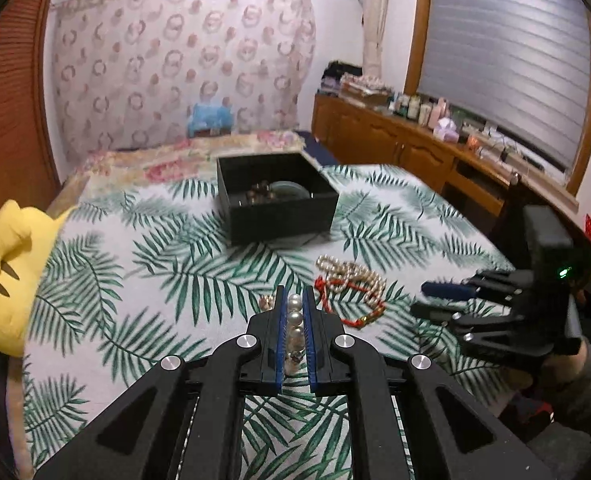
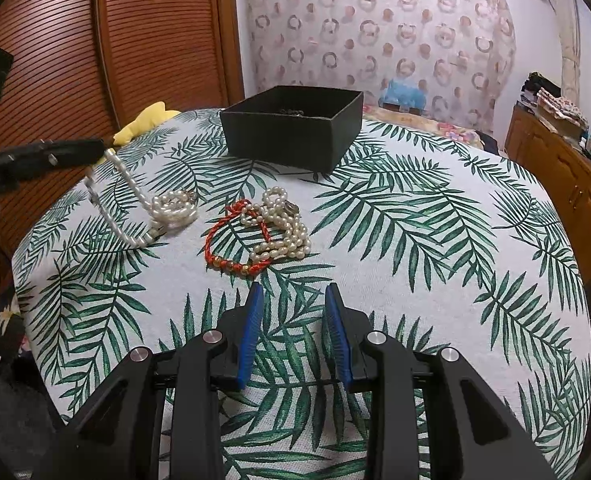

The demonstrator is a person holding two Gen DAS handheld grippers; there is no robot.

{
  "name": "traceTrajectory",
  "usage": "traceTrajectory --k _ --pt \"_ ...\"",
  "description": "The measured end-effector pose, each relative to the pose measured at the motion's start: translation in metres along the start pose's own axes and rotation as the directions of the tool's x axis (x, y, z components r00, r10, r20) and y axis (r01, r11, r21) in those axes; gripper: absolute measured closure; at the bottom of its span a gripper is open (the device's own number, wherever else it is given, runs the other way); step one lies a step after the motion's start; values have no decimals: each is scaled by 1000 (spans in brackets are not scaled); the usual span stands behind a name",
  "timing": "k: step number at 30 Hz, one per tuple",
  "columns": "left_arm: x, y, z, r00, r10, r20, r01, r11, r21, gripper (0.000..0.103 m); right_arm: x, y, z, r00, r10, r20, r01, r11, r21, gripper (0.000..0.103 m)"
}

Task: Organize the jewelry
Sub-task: 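Grasp a pearl necklace with the left gripper while the right gripper grasps another pearl strand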

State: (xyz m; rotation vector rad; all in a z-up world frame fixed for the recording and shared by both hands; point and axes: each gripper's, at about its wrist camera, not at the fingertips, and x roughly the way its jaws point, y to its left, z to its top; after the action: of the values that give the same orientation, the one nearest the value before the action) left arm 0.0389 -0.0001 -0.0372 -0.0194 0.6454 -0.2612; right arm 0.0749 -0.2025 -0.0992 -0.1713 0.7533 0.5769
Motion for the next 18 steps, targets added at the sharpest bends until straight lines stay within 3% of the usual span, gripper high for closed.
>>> traceTrajectory --k 2,4,10,15,18 --pt "-7 0 1 1000 1 16 -1 1000 -1 96 0 1 0 1000 -3 -2 3 1000 -2 69" --pt "-12 1 3 1000 0 30 0 1000 -2 103 0 1 3 1000 -4 -2 4 1000 -11 69" --pt "-23 4 3 998 6 61 -5 1000 -5 103 5 0 22 1000 -4 -3 4 999 -45 69" --pt "-16 12 -6 1000 19 15 -19 1000 -21 103 14 3 32 1000 -2 -20 1 998 -69 69" --pt "-3 18 -19 998 30 -54 -31 999 -24 103 19 4 36 1000 -3 -31 0 996 -89 69"
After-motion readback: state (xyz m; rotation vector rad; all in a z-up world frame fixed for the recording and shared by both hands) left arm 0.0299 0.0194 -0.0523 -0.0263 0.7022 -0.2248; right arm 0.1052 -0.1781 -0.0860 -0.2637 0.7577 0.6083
